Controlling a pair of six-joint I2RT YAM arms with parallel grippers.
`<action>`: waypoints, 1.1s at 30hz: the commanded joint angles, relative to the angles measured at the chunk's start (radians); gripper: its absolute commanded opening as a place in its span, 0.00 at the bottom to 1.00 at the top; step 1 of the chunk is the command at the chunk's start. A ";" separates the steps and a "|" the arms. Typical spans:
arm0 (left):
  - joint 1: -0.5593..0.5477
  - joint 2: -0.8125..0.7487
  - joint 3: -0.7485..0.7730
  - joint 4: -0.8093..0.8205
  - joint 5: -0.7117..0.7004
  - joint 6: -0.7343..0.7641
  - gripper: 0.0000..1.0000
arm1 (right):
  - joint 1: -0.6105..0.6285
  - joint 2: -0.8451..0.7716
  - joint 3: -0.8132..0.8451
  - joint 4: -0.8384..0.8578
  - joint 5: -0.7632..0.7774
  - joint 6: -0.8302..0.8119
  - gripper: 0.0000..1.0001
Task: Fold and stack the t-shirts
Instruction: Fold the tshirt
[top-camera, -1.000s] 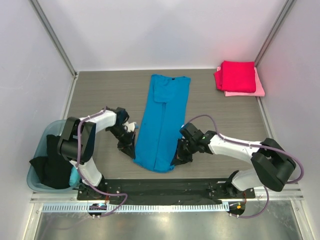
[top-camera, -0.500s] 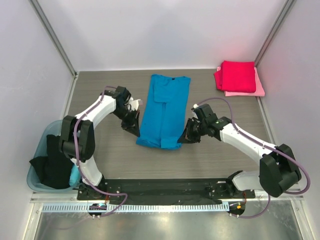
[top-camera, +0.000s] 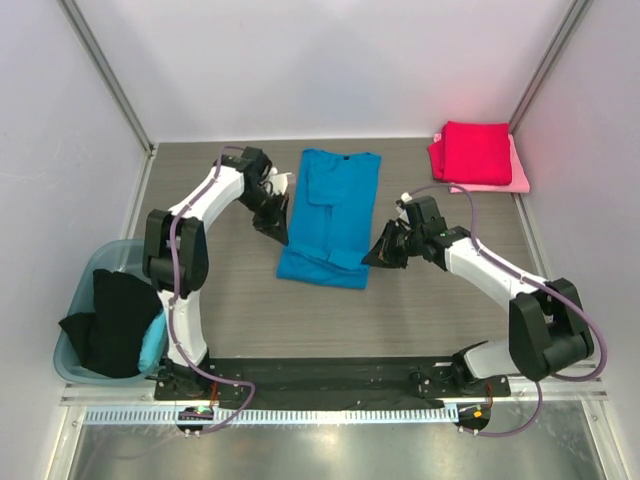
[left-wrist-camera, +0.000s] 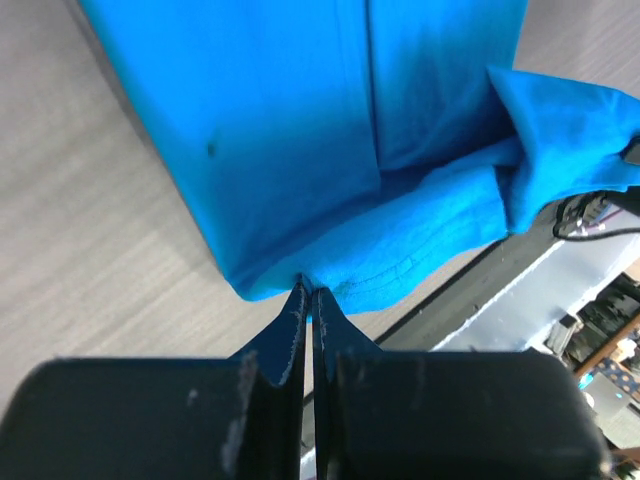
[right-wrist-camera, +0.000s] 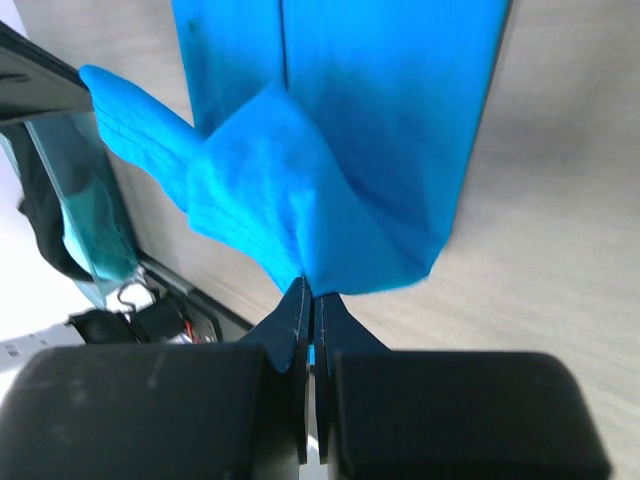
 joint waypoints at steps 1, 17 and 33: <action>0.000 0.044 0.110 0.004 -0.007 0.006 0.00 | -0.034 0.037 0.060 0.091 -0.027 -0.024 0.01; 0.006 0.231 0.340 0.033 -0.096 -0.017 0.00 | -0.117 0.308 0.252 0.196 -0.052 -0.074 0.01; 0.008 0.369 0.526 0.065 -0.161 -0.027 0.00 | -0.158 0.528 0.447 0.201 -0.073 -0.119 0.01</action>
